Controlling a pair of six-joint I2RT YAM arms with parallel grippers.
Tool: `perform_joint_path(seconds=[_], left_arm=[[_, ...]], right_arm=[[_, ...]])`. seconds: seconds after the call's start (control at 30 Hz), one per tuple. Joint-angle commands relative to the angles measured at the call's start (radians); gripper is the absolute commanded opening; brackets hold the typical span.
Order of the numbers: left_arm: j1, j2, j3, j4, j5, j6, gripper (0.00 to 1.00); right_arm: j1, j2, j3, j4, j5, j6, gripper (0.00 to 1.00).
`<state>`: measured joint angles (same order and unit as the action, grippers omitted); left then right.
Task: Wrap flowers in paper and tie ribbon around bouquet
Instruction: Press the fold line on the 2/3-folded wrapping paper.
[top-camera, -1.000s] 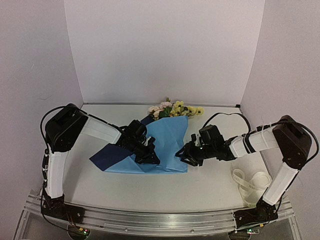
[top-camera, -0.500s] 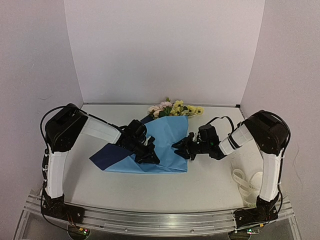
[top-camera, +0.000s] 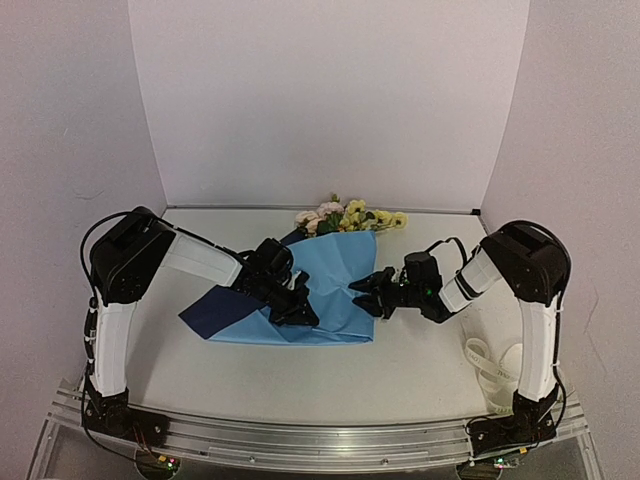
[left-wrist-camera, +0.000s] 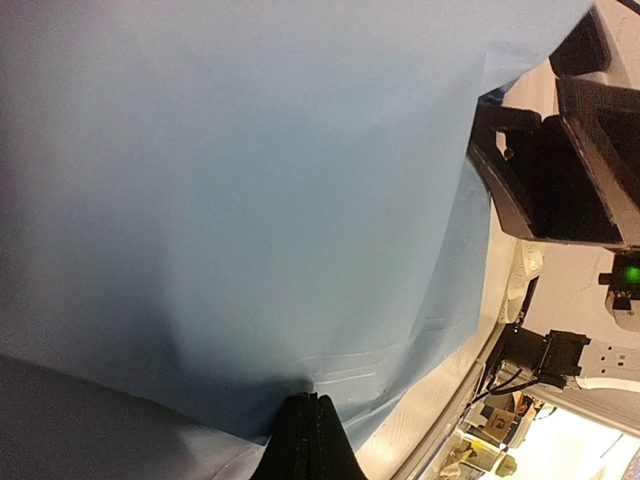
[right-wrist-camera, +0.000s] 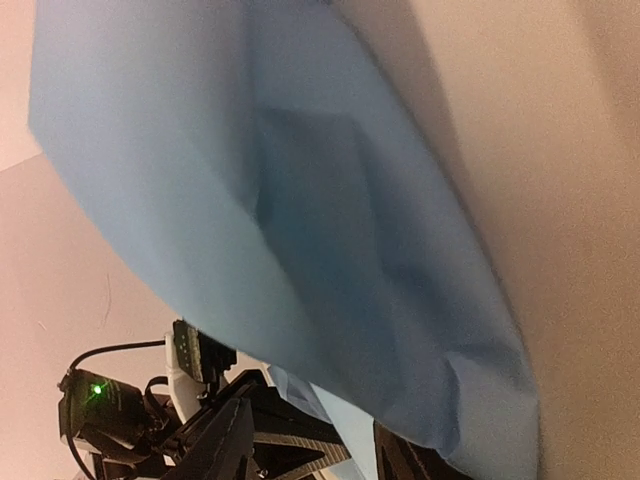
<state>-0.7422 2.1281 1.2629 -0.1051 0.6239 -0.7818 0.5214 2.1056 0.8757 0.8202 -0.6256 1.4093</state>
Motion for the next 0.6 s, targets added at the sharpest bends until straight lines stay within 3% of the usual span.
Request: perform_joint_path(seconds=[0.0, 0.33, 0.57], left_arm=[[0.019, 0.038, -0.005, -0.113, -0.132, 0.028, 0.00], [0.020, 0.038, 0.006, -0.124, -0.135, 0.035, 0.00], [0.022, 0.037, 0.008, -0.131, -0.137, 0.038, 0.00]], right_arm=[[-0.052, 0.036, 0.046, 0.045, 0.017, 0.028, 0.44], [-0.069, -0.011, 0.121, 0.030, -0.005, 0.016, 0.49], [-0.091, 0.055, 0.210, -0.018, 0.017, 0.021, 0.48]])
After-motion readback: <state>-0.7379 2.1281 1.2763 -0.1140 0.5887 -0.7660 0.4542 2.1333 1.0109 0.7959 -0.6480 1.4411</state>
